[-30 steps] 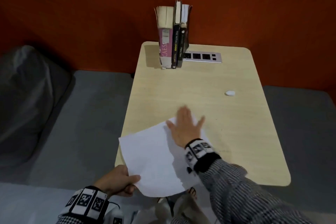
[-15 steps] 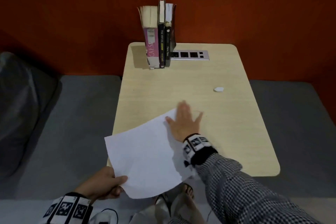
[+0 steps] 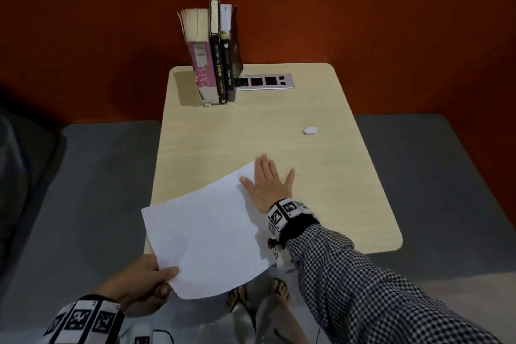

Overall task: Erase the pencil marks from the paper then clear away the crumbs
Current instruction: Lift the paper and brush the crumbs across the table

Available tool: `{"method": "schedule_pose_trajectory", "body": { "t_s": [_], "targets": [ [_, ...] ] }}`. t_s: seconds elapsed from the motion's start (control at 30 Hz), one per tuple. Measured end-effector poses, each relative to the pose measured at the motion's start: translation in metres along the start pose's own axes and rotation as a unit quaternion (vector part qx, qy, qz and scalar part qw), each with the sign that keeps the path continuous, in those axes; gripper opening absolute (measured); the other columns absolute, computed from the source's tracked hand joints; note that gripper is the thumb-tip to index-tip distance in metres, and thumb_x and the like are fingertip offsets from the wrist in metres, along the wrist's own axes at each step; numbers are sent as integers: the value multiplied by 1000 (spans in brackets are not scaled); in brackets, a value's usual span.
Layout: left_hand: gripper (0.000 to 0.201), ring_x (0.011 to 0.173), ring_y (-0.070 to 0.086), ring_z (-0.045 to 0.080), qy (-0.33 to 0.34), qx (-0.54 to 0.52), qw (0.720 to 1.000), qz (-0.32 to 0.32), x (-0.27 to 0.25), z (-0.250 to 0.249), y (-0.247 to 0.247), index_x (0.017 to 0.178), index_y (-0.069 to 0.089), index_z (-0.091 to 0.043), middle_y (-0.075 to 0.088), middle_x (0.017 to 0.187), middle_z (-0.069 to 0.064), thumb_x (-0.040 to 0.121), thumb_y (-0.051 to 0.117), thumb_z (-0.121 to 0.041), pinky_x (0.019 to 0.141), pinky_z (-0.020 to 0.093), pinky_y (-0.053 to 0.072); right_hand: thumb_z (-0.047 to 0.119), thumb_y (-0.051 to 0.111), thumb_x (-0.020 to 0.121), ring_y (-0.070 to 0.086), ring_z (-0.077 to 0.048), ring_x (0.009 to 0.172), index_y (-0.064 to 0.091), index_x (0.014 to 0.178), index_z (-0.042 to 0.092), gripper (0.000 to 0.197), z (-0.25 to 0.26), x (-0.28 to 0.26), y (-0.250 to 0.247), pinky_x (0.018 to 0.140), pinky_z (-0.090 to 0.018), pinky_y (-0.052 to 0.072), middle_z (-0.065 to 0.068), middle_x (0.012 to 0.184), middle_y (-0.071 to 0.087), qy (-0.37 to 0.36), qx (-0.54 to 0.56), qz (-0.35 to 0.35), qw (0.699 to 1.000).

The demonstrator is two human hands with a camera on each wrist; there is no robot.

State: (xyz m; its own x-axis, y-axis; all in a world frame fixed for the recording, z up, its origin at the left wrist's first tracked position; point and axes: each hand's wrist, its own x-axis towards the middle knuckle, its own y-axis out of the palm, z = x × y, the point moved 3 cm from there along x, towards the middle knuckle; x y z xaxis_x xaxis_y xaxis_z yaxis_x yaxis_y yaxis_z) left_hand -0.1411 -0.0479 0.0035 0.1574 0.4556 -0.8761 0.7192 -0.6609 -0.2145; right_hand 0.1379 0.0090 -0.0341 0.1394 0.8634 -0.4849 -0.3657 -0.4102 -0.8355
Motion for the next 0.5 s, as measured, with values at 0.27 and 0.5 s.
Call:
{"method": "schedule_pose_trajectory", "body": {
  "t_s": [0.27,0.5],
  "targets": [
    [47,27,36,10,10,-1,1000,-21,-3,-4,1,50,53,-2,46,38,7,96,54,-5,34,17,30,59,7,93,-21,-9,140,-18,144,19,70,-42,-23,-3,102,-61,-22,4,152,-26,28,-38,-38,998],
    [42,27,34,9,12,-42,999,-19,-8,-15,7,54,50,1,43,40,9,96,52,-1,31,16,29,61,3,92,-15,-12,142,-18,143,26,66,-9,-15,12,107,-60,-20,11,151,-24,-46,-55,8,997]
  ]
}}
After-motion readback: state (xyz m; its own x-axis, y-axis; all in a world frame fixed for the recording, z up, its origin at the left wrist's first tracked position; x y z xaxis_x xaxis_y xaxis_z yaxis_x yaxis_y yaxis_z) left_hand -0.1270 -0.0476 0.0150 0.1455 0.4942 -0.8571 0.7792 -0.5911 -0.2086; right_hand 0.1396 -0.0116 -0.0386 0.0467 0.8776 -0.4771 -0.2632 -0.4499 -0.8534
